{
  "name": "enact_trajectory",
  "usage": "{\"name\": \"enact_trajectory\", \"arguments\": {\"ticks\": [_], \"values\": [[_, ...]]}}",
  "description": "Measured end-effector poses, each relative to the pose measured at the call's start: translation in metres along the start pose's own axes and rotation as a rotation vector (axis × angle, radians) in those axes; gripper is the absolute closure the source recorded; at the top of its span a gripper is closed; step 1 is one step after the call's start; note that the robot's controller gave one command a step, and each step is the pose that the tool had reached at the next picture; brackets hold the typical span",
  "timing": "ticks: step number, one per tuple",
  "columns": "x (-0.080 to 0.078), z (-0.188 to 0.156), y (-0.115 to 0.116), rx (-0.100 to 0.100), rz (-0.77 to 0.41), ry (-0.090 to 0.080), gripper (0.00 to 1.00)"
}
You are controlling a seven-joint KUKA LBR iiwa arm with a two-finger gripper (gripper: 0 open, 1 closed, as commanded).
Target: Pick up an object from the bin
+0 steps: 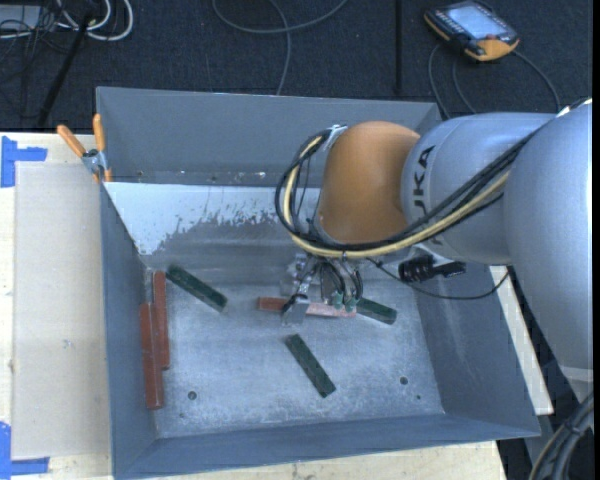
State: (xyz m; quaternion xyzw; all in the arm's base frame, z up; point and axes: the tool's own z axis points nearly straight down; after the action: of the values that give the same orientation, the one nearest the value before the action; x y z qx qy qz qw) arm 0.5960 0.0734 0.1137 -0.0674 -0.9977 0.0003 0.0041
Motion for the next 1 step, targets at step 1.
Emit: {"name": "enact_trajectory", "arguments": {"ticks": [1], "values": [[0.0313, -0.0252, -0.0032, -0.003, -0.002, -0.013, 1.0]]}}
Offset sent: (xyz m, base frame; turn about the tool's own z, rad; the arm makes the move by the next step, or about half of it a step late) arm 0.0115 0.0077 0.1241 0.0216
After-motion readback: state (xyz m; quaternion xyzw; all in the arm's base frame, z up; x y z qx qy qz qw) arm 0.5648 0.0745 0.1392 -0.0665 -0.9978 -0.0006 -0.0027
